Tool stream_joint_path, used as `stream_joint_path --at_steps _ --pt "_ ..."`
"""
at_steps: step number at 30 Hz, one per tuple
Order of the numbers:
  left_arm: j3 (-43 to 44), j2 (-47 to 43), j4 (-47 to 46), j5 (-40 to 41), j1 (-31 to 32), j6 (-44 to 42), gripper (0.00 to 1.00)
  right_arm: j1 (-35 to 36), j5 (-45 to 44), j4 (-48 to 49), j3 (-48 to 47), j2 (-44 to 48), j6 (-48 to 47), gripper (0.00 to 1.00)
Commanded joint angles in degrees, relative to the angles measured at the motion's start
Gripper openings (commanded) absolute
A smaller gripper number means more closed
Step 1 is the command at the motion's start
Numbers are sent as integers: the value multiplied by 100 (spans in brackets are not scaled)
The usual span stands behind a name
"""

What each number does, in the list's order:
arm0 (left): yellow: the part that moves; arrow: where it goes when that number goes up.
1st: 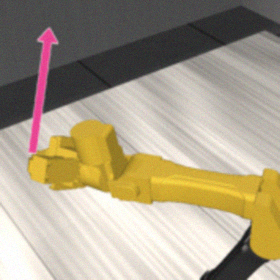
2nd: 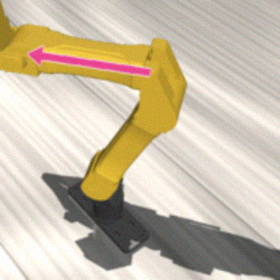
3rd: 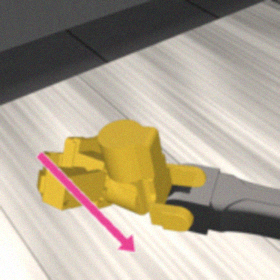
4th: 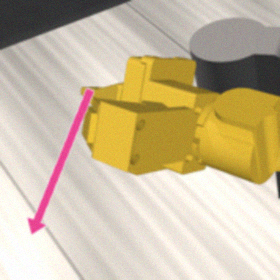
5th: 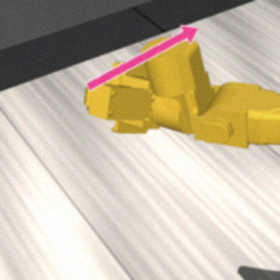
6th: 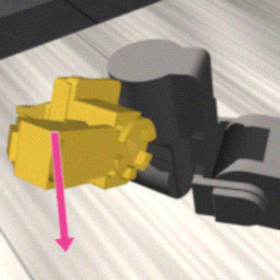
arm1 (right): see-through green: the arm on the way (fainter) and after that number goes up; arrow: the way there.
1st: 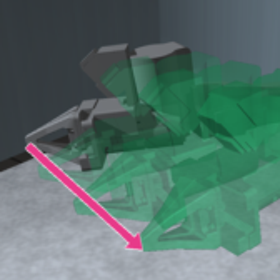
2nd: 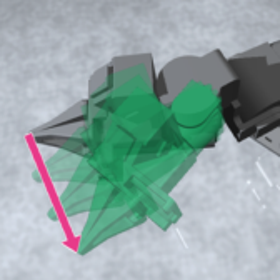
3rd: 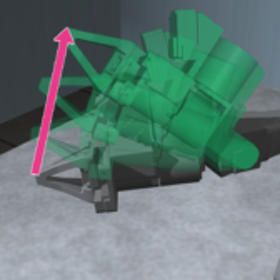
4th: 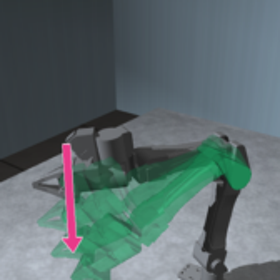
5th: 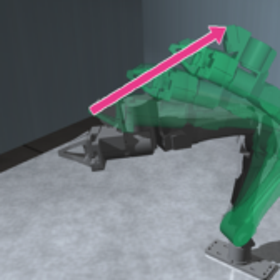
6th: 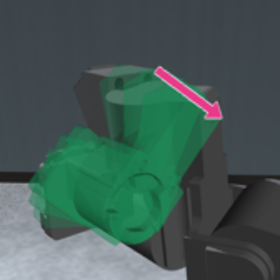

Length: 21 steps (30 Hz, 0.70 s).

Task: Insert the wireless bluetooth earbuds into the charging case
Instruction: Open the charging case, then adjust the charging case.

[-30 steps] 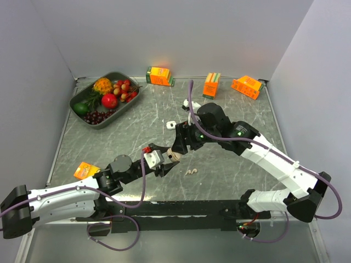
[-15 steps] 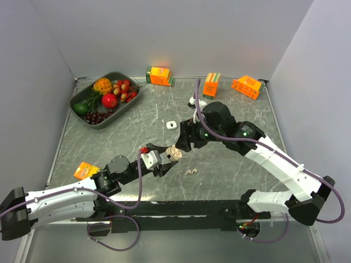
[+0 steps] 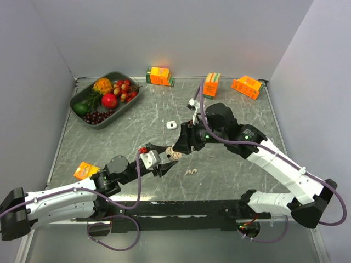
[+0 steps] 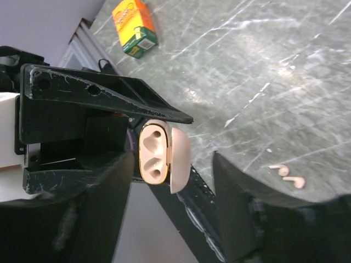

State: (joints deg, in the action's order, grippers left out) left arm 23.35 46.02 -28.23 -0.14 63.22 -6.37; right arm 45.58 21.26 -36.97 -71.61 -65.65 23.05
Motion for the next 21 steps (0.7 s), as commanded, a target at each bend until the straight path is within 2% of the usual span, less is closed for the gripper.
stream_joint_path --at_steps 1,6,12,17,18,19,21 --pt "90 -5 -403 -3 23 66 1 -23 335 366 69 -45 147 62" --pt "99 -84 -420 146 15 75 1 -58 318 331 112 -150 139 50" --pt "90 -172 -394 120 24 101 1 -102 370 410 165 -176 148 31" --pt "64 -251 -368 102 15 154 1 -120 353 375 183 -98 51 10" --pt "38 -269 -385 120 15 162 1 -120 353 384 200 -63 16 0" --pt "29 -304 -376 137 15 189 3 -120 336 366 200 -10 -11 0" --pt "20 -374 -333 181 15 241 28 -129 318 340 183 86 -133 0"
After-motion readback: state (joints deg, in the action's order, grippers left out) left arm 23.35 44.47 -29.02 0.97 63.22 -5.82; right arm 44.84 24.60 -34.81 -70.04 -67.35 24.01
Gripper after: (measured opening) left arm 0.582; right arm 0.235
